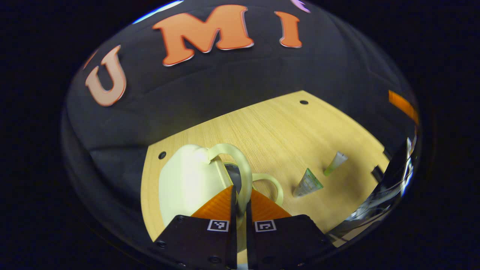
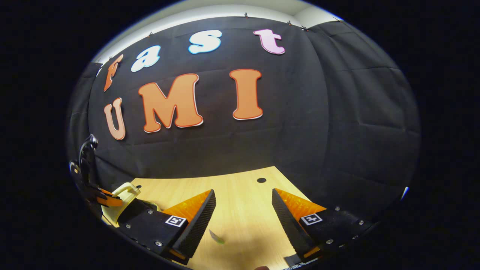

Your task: First open the suitcase, pack the skin care products into it, and then close the suitcase.

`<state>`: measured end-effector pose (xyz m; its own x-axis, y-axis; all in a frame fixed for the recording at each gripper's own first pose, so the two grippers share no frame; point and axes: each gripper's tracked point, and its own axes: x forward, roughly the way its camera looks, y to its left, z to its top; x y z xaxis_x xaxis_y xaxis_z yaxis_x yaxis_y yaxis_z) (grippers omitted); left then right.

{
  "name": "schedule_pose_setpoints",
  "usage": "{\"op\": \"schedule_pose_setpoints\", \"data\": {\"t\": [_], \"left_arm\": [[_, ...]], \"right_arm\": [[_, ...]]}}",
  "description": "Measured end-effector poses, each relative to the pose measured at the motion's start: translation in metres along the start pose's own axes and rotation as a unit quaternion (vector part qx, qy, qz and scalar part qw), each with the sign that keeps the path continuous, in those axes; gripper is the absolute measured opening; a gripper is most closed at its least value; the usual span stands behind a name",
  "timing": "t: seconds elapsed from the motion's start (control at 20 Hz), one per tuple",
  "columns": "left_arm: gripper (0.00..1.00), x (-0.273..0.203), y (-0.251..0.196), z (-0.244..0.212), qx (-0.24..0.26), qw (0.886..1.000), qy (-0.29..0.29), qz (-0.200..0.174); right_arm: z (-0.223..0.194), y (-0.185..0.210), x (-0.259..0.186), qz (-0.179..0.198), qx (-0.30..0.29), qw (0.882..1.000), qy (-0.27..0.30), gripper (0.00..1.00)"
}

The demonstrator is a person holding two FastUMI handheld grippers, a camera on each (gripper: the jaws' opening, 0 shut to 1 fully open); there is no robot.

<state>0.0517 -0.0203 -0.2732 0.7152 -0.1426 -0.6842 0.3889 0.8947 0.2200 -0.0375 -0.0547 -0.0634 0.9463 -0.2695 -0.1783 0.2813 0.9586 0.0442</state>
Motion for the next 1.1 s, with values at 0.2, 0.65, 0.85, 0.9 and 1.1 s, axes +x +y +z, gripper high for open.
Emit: {"op": "schedule_pose_setpoints", "data": {"t": [0.2, 0.65, 0.85, 0.9, 1.1], "left_arm": [[0.11, -0.004, 0.037, 0.011, -0.022, 0.999, -0.043, 0.016], [0.1, -0.051, 0.184, -0.012, -0.043, 0.997, -0.051, 0.036], [0.1, -0.05, 0.23, -0.033, -0.05, 0.997, -0.056, 0.035], [0.1, -0.05, 0.242, -0.038, -0.055, 0.996, -0.056, 0.037], [0.1, -0.04, 0.291, -0.073, -0.069, 0.995, -0.044, 0.053]], "right_arm": [[0.006, 0.04, 0.007, 0.014, 0.012, 1.0, -0.008, 0.95], [0.013, 0.124, -0.012, 0.018, 0.016, 0.999, -0.024, 0.95], [0.01, 0.155, -0.022, 0.026, 0.018, 0.999, -0.02, 0.95], [0.011, 0.164, -0.024, 0.035, 0.025, 0.999, -0.019, 0.95], [0.014, 0.18, -0.025, 0.029, 0.013, 0.999, -0.02, 0.94]]}}
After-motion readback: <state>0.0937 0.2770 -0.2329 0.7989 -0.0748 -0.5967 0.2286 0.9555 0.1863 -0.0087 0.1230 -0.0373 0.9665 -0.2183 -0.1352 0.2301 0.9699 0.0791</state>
